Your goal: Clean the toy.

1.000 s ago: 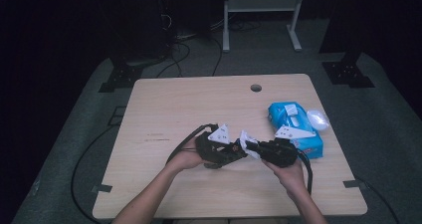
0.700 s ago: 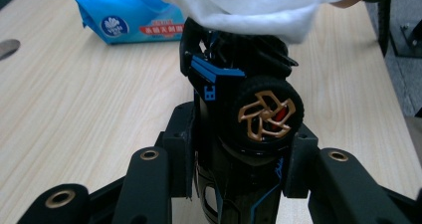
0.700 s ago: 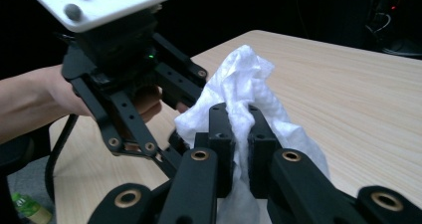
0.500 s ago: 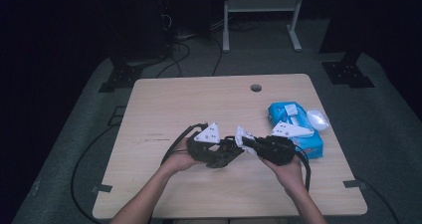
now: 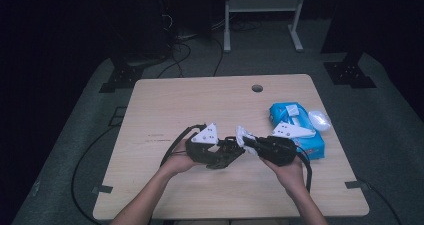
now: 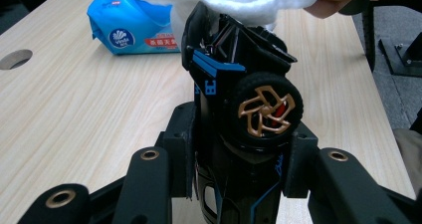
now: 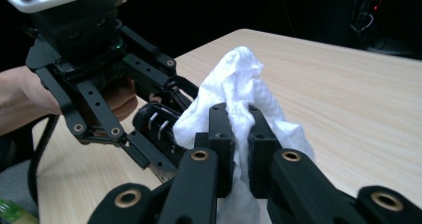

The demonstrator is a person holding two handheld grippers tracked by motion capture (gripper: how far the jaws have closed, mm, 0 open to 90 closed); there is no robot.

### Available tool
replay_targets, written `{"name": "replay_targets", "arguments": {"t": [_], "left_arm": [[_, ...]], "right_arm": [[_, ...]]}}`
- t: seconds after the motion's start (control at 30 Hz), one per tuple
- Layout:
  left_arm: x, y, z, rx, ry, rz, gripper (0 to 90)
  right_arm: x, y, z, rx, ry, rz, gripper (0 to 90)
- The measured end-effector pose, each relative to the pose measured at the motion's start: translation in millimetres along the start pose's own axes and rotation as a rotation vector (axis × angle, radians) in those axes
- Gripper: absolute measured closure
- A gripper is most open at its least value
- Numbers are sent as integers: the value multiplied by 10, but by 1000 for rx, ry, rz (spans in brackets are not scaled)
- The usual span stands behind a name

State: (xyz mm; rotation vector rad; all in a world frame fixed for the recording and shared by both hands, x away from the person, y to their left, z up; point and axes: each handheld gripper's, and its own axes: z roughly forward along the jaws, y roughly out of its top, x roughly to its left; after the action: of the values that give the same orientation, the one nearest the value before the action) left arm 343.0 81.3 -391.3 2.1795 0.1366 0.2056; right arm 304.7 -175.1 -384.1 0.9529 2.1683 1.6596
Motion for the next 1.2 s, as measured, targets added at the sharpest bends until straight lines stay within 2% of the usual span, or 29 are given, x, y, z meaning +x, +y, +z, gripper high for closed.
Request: {"name": "replay_targets", "arguments": {"t": [0.03,0.2,0.43,0.5,0.57,0.67,0.8,0.9,1.0,1.07,1.2], "left_arm": [[-5,4,7,2,3,2,581],[2,8,-10,-16,-1,-8,581],[18,-12,-69,-37,2,-19,581],[11,-13,-56,-34,4,-17,581],[2,-9,-34,-26,2,-12,581],[7,-8,-51,-43,0,-21,581],[27,-22,-97,-59,6,-37,581],[29,-17,-88,-49,11,-31,581],[19,-6,-71,-51,4,-30,581],[16,4,-73,-49,8,-26,581],[34,-8,-96,-66,3,-44,581]], "right_arm": [[1,-8,-2,-1,7,13,844],[106,66,31,-26,28,-32,844],[-13,-34,11,-13,4,14,844],[-8,-43,6,-18,9,26,844],[27,-13,10,-32,26,21,844],[70,23,21,-47,34,0,844],[-10,-52,8,-34,14,28,844],[-30,-100,6,-24,12,45,844],[11,-54,-5,-41,14,33,843],[22,-19,-15,-57,33,36,844],[2,-47,-12,-50,19,31,843]]}}
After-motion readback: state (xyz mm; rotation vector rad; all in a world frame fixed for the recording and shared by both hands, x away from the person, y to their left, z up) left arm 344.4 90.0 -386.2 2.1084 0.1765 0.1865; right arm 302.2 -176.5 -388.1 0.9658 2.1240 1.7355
